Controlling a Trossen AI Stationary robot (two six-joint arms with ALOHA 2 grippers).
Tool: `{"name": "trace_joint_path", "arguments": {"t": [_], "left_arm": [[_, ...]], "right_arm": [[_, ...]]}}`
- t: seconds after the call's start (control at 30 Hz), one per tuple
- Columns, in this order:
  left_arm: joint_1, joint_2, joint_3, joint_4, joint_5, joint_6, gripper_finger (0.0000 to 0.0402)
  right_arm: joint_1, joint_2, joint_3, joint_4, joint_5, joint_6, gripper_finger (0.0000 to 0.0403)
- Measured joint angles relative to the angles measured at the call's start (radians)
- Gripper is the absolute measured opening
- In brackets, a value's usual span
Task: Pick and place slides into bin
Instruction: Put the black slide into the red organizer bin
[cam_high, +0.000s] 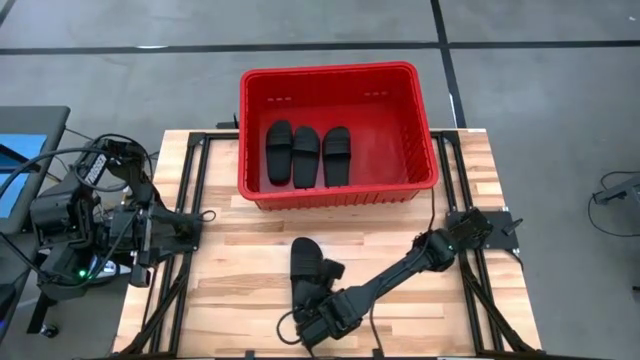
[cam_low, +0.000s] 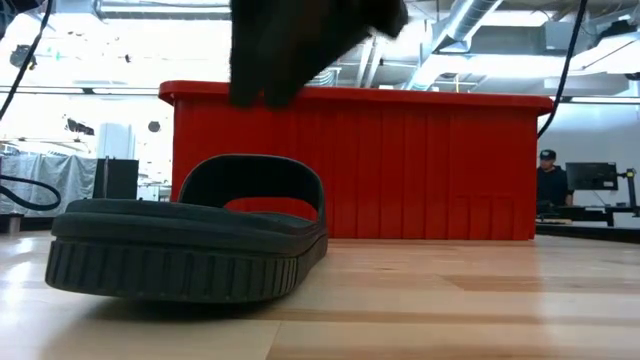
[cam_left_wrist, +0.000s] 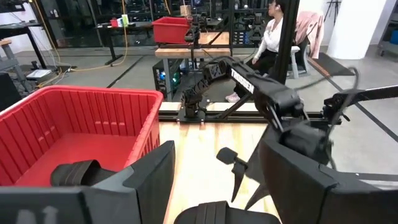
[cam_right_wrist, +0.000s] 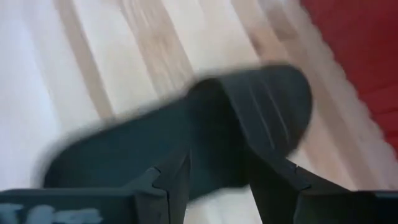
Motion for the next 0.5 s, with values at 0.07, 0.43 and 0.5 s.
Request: {"name": "trace_joint_path", "arguments": {"t": [0.07,0.43,0.5], "left_arm": [[0.0,0.0,0.0,0.001,0.001,0.0,0.0224],[0.0,0.0,0.0,0.0,0.001,-0.001,0.0224],[0.0,0.0,0.0,0.0,0.001,-0.001,0.0224]], "right_arm": [[-0.001,0.011,-0.005,-0.015,-0.011,0.002,0.0138],[-0.017,0.072,-0.001,0.024,0.0,0.032,0.0132],[-0.019,0.076,-0.002,0.028,0.003,0.032,0.0132]]}}
